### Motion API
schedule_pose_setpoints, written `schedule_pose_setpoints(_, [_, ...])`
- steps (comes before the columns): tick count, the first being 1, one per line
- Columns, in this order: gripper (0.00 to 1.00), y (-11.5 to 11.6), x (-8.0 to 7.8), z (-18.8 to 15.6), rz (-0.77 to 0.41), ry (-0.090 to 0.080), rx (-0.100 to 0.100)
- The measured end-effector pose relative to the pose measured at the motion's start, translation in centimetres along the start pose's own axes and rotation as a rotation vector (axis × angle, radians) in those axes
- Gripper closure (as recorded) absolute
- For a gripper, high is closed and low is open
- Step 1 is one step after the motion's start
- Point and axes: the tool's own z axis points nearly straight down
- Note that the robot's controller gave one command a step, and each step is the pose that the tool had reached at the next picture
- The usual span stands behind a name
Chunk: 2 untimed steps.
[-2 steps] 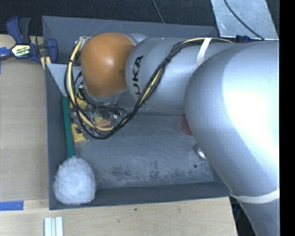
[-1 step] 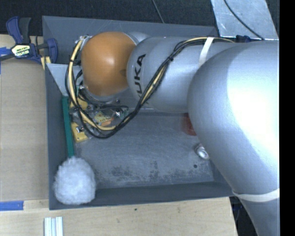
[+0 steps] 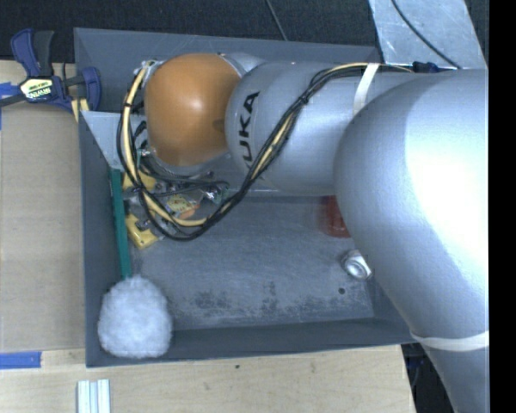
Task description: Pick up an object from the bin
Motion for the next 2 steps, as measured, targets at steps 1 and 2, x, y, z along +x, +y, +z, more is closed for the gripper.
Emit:
schedule_pose_setpoints(1, [1.0,-0.06,0.07,-0.31,-0.003,0.0,0.0])
schedule_pose_setpoints(2, [1.0,-0.1,0.05,-1.17,0.016,-0.003,0.0])
